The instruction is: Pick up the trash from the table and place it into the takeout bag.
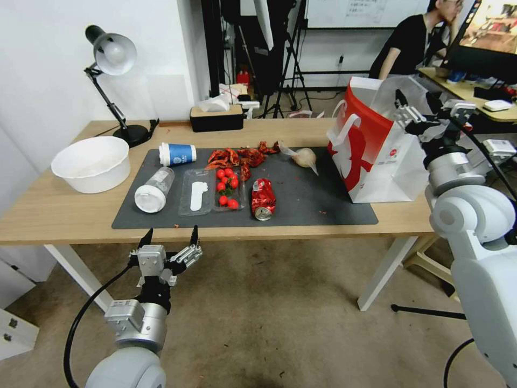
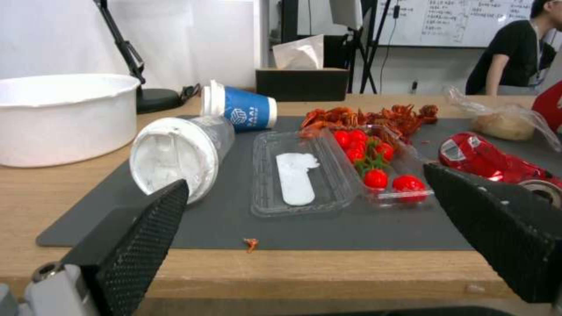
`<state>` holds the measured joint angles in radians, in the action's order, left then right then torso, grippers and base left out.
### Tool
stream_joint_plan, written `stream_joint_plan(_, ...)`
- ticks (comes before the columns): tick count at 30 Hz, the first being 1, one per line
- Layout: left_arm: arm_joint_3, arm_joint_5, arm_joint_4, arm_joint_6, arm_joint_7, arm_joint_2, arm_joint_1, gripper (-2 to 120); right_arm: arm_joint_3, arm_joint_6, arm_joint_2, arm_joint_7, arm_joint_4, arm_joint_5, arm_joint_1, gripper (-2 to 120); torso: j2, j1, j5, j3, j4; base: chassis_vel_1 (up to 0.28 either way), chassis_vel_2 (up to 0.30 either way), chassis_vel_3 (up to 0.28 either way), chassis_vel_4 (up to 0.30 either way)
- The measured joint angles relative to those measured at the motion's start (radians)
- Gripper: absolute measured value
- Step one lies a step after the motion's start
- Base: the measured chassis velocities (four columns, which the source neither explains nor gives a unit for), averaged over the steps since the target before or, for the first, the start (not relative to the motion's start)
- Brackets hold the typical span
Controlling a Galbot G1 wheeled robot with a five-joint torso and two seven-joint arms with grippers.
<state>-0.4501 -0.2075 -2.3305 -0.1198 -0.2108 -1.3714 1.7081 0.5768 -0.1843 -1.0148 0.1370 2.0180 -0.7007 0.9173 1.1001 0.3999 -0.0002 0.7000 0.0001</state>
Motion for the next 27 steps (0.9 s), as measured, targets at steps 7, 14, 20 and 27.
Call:
stream_joint_plan(7,0.001,-0.001,0.01,0.004,0.005,-0.002,-0.001,100,0.011,0.056,-0.009,-0.082,0.113,0.027,0.186,100,0.0,0.0,0.0002,0.0,-0.0001,0.0,0.0,0.0,0.0)
stream_joint_plan(14,0.002,0.0,0.02,0.011,0.009,-0.004,-0.002,100,0.01,0.141,-0.068,-0.106,0.174,0.143,0.422,100,0.0,0.0,-0.0002,0.0,-0.0002,0.0,0.0,0.0,0.0)
stream_joint_plan(20,0.003,-0.003,0.028,0.014,0.01,-0.001,-0.004,100,-0.007,0.262,-0.145,-0.134,0.161,0.264,0.601,100,0.0,0.0,0.0,0.0,-0.0001,0.0,0.0,0.0,0.0)
stream_joint_plan(27,0.006,-0.009,0.042,0.021,0.01,0.001,0.0,100,-0.039,0.373,-0.259,-0.188,0.072,0.367,0.738,100,0.0,0.0,0.0001,0.0,0.0,0.0,0.0,0.0,0.0)
